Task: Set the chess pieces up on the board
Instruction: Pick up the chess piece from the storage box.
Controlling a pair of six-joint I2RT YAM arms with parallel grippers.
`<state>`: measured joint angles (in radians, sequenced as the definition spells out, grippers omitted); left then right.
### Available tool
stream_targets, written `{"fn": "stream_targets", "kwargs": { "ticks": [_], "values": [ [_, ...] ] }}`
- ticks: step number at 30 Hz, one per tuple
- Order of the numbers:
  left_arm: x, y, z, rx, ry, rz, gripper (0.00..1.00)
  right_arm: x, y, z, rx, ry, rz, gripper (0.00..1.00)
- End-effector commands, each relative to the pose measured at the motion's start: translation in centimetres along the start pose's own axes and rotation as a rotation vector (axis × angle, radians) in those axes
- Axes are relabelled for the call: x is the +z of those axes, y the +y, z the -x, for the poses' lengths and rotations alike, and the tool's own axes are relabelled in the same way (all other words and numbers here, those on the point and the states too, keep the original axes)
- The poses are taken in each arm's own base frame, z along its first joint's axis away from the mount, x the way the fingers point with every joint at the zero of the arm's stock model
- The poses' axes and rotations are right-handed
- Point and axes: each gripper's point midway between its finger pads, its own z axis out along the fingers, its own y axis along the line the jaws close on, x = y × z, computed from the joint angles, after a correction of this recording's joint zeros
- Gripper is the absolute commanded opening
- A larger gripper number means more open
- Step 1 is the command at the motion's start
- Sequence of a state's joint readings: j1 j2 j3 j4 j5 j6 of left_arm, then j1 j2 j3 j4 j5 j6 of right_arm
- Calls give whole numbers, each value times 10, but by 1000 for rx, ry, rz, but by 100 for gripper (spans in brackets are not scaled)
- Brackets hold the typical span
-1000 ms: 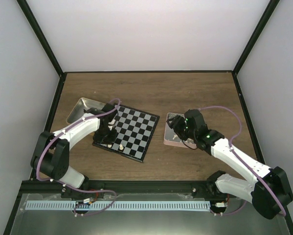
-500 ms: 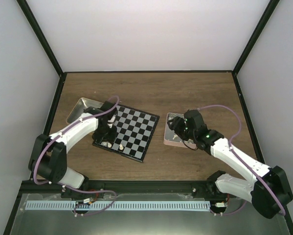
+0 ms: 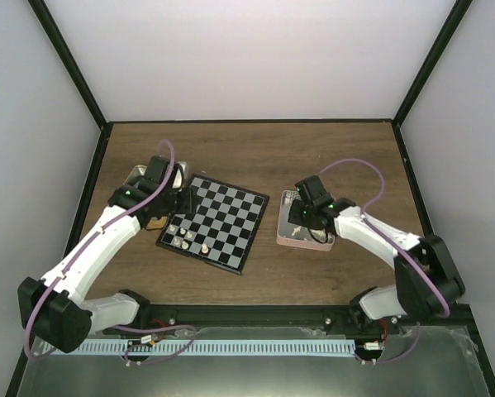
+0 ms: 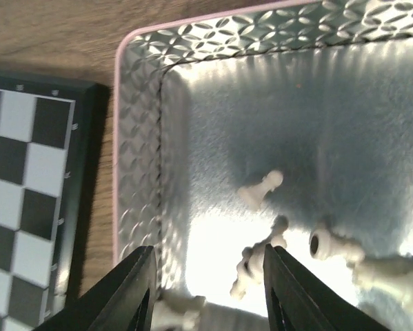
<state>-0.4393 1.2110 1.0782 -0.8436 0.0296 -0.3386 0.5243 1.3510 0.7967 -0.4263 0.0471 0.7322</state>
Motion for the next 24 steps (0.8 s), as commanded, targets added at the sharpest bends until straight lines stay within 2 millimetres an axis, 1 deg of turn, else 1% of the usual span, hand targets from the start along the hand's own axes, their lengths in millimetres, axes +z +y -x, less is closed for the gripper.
{"fn": "stream_targets", "kwargs": {
  "ticks": [1, 6, 11, 19, 22, 24],
  "values": [
    [-7, -20, 24, -50, -131, -110, 52, 13, -10, 18, -105, 3, -104, 44],
    [-11, -29, 28, -77, -170, -174, 52, 34, -15, 23, -111, 24, -163, 45],
    [-8, -29, 26, -82, -167, -181, 52, 49, -25, 21, -102, 51, -242, 44],
    [1, -29, 21, -84, -140, -179, 52, 58, -48, 11, -76, 73, -352, 45],
    [2, -29, 21, -83, -136, -180, 52, 57, -54, 7, -75, 84, -374, 44],
    [3, -29, 20, -83, -135, -180, 52, 56, -54, 4, -72, 89, -369, 43]
  ]
}}
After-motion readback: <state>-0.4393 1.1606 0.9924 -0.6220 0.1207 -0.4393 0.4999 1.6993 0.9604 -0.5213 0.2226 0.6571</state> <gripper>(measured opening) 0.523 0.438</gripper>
